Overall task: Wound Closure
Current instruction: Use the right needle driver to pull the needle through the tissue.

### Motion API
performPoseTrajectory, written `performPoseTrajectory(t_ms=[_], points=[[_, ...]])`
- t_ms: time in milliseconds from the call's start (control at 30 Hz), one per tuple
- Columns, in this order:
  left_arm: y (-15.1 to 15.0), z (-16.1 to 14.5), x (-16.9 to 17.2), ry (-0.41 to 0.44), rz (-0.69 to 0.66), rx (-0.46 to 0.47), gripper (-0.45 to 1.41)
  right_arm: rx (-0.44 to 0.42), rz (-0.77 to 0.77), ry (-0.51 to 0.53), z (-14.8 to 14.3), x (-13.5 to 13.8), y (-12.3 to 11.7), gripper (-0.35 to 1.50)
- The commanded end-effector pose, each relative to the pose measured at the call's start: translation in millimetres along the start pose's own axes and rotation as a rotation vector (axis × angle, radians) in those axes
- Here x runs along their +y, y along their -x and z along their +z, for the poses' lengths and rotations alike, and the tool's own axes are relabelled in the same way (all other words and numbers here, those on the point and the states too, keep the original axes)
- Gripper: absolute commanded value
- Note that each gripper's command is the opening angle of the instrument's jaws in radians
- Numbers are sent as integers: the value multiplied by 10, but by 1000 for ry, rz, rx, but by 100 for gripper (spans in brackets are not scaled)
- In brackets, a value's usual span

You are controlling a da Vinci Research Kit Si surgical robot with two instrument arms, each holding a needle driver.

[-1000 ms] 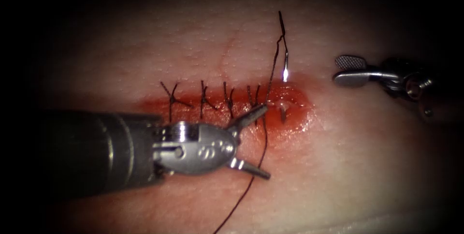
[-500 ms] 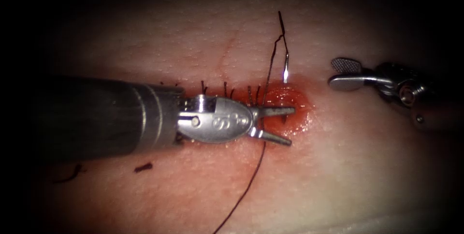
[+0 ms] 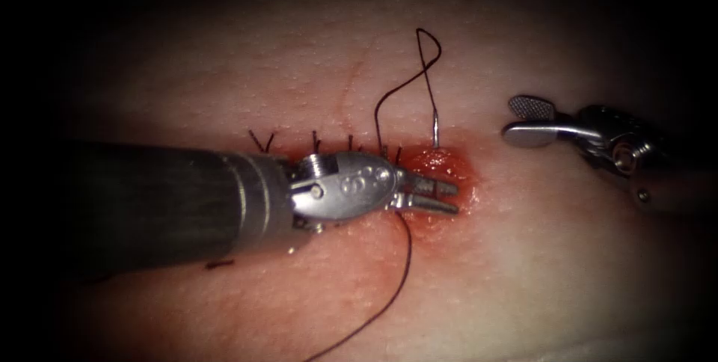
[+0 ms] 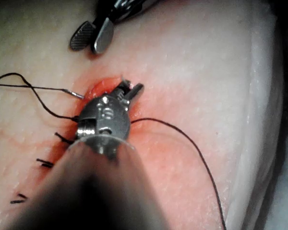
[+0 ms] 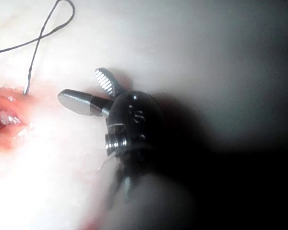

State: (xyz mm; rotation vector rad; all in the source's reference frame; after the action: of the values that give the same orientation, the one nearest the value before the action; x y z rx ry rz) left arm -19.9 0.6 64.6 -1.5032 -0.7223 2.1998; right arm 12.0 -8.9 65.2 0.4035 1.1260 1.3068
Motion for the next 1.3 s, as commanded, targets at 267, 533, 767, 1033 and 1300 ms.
performPoseTrajectory(t_ms=[267, 533, 767, 1033, 1300], points=[[-18, 2, 16, 121, -413, 12, -45, -17, 1, -37, 19, -15, 15, 53], [-43, -20, 22, 209, -635, 12, -45, -31, 18, -52, 20, -19, 26, 44], [-55, -42, 40, 308, -319, 77, -45, -50, 15, -49, 19, -18, 34, 54], [-78, -77, 45, 161, 206, 188, -45, -74, -91, -66, 8, -26, 50, 66], [-141, -108, 44, 4, 473, 243, -45, -96, -246, -81, -1, -43, 67, 29]])
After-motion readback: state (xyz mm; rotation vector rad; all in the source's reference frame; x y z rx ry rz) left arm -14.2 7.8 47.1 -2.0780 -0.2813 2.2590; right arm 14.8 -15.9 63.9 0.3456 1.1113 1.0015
